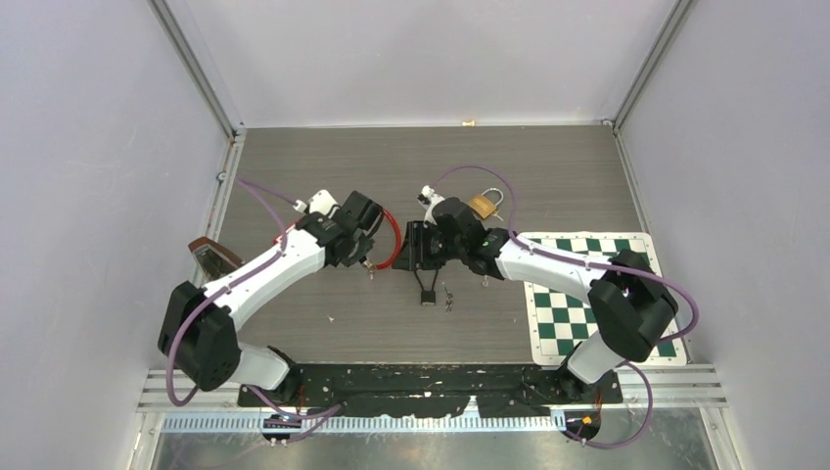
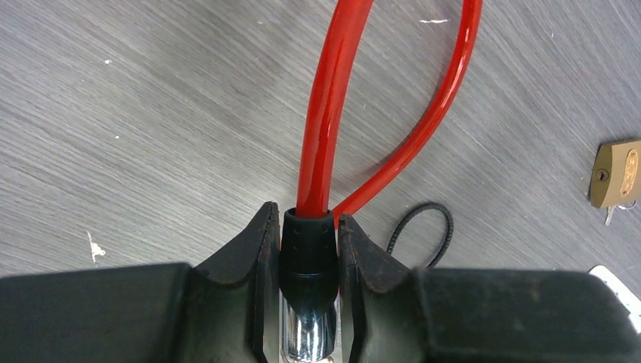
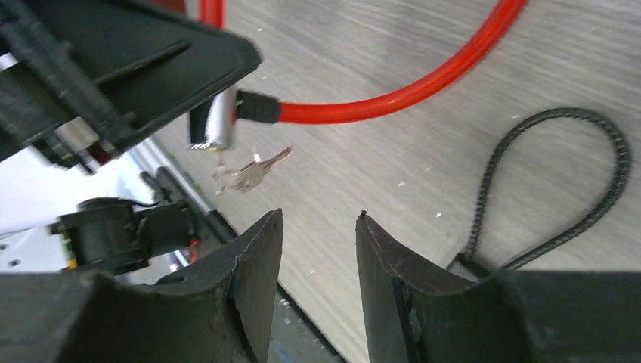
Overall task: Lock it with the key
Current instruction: Lock the lock.
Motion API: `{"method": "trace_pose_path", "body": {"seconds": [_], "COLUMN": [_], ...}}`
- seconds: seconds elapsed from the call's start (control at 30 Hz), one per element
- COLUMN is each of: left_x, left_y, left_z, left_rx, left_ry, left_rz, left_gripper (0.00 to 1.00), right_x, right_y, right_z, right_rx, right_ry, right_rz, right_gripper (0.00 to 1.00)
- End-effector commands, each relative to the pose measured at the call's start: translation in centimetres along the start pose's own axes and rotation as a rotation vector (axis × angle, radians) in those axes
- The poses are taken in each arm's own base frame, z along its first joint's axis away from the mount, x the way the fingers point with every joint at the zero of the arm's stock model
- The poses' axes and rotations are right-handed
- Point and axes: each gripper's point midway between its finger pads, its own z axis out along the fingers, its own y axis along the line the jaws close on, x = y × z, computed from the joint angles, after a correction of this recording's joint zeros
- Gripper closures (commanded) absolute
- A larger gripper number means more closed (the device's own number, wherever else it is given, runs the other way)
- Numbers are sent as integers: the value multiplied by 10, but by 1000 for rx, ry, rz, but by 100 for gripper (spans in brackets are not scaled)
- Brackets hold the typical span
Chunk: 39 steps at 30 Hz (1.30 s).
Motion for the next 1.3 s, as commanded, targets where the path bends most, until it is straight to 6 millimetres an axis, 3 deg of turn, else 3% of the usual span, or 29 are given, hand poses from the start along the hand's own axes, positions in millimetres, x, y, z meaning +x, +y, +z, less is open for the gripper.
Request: {"method": "trace_pose_path", "body": {"seconds": [0.0, 0.13, 0.3, 0.6, 0.7, 0.9, 1.0, 1.13, 1.2, 1.27], "left_x": [7, 35, 43, 61, 70, 81, 85, 93, 95, 93], "left_y": [9, 36, 47, 66, 70, 69, 67, 59, 57, 55], "left_z": [-1, 13, 20, 28, 32, 35, 35, 35, 35, 32], "left_rx": [79, 98, 89, 62, 78, 134, 150, 214, 241, 254], "left_ry": [-6, 53, 75, 150, 185, 218, 231, 263, 272, 266], "left_rz": [13, 5, -1, -21, -42, -61, -67, -70, -71, -67], "left_gripper": [100, 100, 100, 100, 100, 97, 94, 81, 67, 52], "right_x": [-18, -4, 12, -4, -5, 2, 9, 15, 17, 16], "right_y": [-22, -42, -58, -70, -84, -87, -90, -95, -95, -96], "right_z": [18, 52, 82, 89, 91, 103, 111, 111, 109, 107], "right_rx": [57, 164, 278, 444, 552, 639, 662, 691, 697, 701], "right_ry": [-120, -75, -5, -27, -17, 11, 45, 63, 66, 64], "right_rz": [-82, -84, -85, -51, -90, -202, -225, -263, -274, -282], "right_gripper": [52, 55, 58, 54, 54, 54, 62, 86, 93, 95]}}
